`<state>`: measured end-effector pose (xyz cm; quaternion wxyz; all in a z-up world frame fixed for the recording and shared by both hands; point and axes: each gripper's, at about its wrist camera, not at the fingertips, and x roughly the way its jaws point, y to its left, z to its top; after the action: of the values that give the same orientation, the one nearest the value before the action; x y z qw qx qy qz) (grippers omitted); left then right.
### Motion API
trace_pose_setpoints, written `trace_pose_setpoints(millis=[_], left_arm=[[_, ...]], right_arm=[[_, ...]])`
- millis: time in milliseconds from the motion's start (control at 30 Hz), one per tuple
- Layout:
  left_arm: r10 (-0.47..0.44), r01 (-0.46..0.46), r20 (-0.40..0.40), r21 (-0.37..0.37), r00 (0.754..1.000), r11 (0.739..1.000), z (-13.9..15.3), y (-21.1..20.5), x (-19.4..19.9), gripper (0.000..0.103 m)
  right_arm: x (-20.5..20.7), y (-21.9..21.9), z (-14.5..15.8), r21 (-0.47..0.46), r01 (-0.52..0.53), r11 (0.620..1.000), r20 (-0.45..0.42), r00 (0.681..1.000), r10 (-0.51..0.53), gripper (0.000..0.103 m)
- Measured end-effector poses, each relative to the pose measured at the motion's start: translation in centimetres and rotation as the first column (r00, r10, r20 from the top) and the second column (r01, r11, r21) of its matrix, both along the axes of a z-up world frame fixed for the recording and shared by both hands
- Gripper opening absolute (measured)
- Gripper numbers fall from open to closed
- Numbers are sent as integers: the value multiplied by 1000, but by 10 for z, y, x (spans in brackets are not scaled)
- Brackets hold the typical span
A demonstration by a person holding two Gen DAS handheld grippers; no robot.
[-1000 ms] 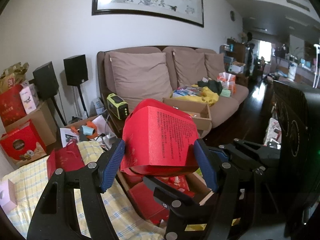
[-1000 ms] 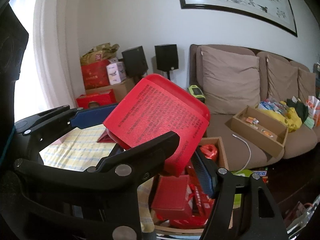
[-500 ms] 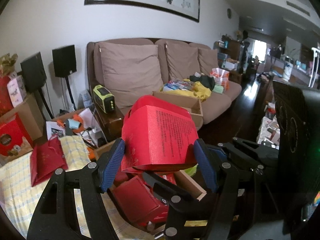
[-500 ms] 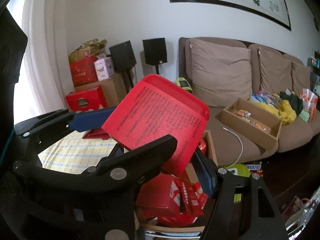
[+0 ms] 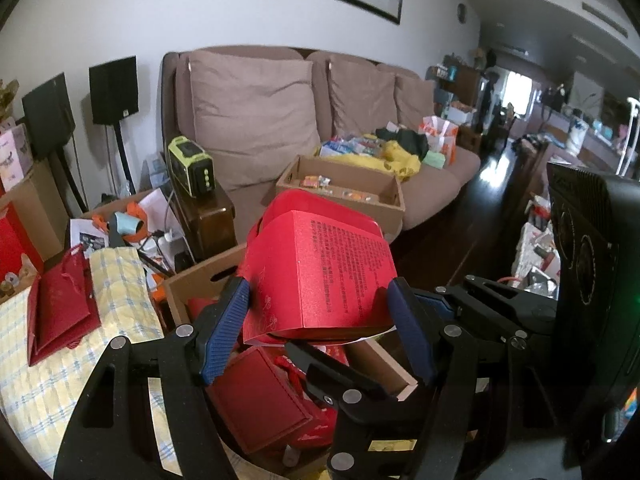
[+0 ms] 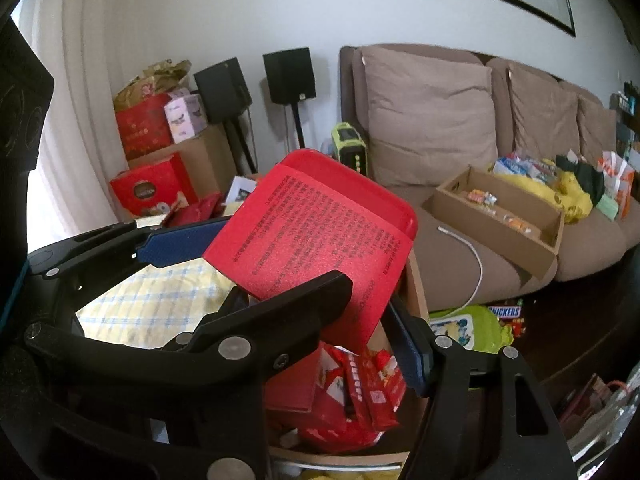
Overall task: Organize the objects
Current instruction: 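Lower the red lidded case into the cardboard box with the left tool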
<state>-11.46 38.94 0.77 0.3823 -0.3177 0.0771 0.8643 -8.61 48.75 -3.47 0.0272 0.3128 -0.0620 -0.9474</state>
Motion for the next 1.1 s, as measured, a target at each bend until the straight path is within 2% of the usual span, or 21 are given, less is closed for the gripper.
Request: trace_pose_setpoints(millis=[367, 700, 1100], left_arm=[[-12, 16, 58, -60, 998, 998, -41, 20, -21, 68], [-13, 23, 105, -94, 994, 995, -68, 27, -34, 68], [-26, 57, 208, -145, 978, 988, -116, 39, -50, 68]], right_arm=[[-19, 20, -43, -69, 26, 997, 59, 998, -22, 69], [-31, 25, -68, -93, 35, 995, 108, 994, -25, 69], [-45, 33, -112, -140, 70, 988, 208, 977, -40, 69]])
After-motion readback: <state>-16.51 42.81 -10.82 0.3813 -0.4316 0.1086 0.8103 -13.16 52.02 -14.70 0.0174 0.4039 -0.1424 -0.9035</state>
